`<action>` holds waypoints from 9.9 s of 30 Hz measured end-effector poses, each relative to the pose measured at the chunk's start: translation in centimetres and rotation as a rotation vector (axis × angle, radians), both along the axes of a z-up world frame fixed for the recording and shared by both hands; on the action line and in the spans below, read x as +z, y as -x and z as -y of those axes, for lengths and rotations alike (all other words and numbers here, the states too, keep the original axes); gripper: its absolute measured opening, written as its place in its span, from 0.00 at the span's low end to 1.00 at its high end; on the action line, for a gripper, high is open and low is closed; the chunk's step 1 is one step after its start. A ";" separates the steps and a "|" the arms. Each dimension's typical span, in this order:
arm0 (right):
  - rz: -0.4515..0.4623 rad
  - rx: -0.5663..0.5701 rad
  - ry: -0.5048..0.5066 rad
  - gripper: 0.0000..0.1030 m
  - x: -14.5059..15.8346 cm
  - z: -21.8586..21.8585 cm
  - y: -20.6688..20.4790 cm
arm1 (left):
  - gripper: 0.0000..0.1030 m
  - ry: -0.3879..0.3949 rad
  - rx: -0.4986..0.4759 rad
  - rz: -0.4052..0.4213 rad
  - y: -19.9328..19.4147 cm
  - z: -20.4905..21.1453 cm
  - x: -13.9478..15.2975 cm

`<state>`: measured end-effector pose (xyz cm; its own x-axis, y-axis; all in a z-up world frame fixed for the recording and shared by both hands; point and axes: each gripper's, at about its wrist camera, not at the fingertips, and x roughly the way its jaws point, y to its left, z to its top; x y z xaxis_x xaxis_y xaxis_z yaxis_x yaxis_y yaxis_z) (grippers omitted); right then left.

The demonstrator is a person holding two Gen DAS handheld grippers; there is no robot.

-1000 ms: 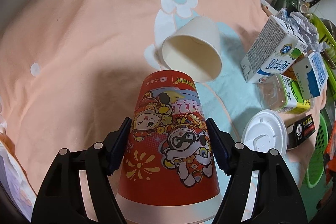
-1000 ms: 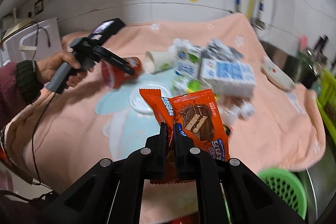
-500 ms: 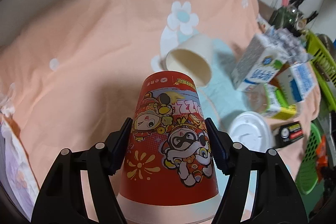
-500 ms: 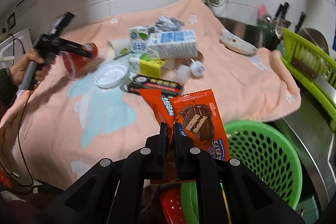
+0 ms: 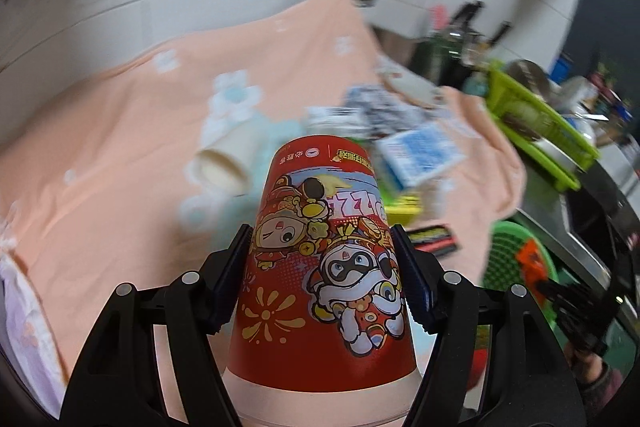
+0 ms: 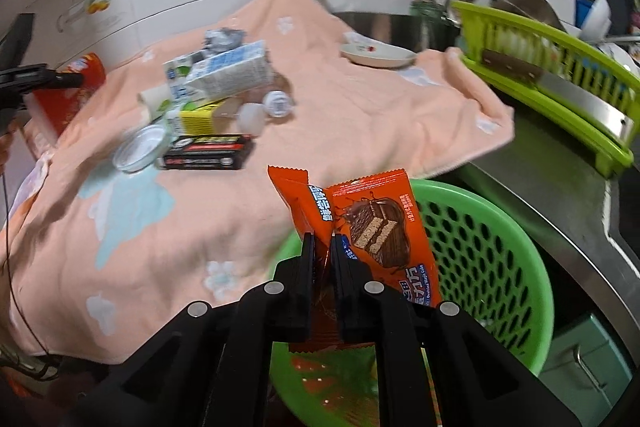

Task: Collect trash
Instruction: 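Carry the orange wrapper into the green basket and release it with right tool, then lower the red paper cup into the green basket and release it with left tool, then grasp the black glue box with right tool while left tool grasps white lid, then carry the glue box and white lid into the green basket and release both, then move both tools back over the towel toward the cartons and foil, then grasp the crumpled foil with right tool while left tool grasps blue-white milk carton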

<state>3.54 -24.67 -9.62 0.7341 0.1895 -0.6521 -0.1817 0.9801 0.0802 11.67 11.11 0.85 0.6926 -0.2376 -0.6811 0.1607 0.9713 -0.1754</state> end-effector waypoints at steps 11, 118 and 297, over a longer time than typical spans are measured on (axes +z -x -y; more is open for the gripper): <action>0.009 -0.102 -0.027 0.38 -1.2 4.8 0.7 | 0.65 0.050 -0.225 0.008 0.1 11.9 0.4; -0.114 0.754 0.046 0.87 -2.2 -13.6 -12.3 | 0.74 0.023 0.140 -0.175 -2.9 -0.7 -8.1; 0.198 0.530 0.120 0.58 9.4 -16.1 -20.9 | 0.47 0.029 0.145 -0.068 -6.1 1.0 -1.5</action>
